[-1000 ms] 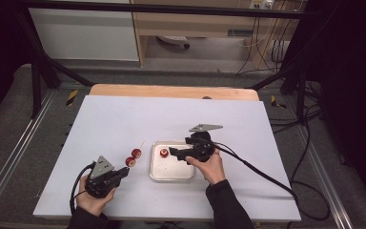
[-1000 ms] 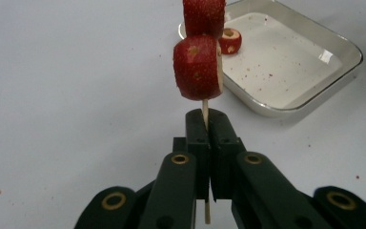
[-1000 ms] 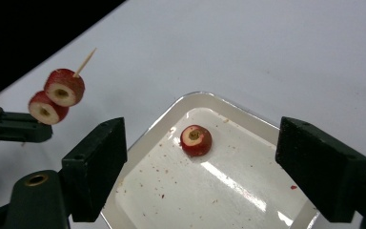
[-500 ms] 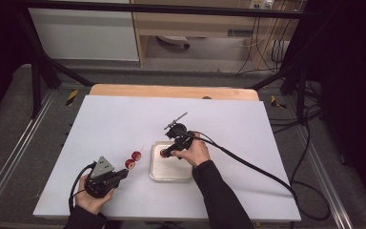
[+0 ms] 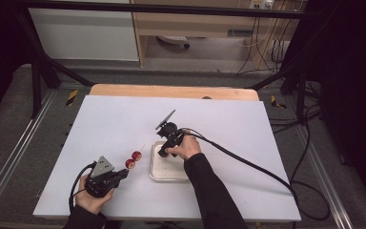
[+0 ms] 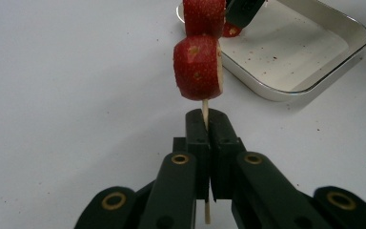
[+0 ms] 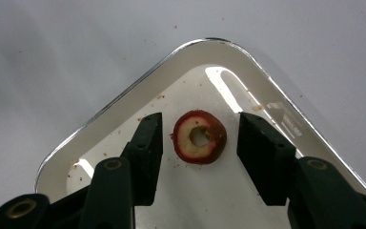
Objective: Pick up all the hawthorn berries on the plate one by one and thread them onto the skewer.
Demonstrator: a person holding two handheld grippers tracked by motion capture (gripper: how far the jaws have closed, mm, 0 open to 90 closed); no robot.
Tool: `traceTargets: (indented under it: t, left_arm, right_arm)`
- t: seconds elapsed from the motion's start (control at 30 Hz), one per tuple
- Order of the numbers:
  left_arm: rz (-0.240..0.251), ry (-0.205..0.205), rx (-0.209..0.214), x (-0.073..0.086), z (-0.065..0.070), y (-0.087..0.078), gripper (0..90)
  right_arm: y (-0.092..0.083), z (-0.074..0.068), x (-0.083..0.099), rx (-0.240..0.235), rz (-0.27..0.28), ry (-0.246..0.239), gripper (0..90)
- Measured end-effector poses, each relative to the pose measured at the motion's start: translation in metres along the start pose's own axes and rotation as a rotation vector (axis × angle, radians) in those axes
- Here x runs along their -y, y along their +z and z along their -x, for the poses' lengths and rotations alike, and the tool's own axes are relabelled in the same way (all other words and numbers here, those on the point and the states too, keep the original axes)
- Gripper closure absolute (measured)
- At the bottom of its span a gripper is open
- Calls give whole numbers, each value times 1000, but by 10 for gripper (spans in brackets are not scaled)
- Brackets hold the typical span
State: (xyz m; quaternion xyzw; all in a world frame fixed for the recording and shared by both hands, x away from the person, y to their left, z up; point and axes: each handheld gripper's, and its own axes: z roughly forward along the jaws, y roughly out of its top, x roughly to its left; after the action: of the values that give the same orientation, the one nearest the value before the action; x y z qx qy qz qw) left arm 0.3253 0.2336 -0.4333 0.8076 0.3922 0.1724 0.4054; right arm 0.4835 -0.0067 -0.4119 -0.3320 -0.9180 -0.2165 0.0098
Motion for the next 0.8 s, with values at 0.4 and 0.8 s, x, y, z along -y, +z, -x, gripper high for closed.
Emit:
traceTargets:
  t: [0.4,0.8]
  left_arm:
    - [-5,10,0,0,2,1,882]
    - [10,13,0,-2,5,-1,882]
  right_arm:
    - [6,4,-1,-19,-25,1,610]
    - [-27,-4,9,-58,100,63,618]
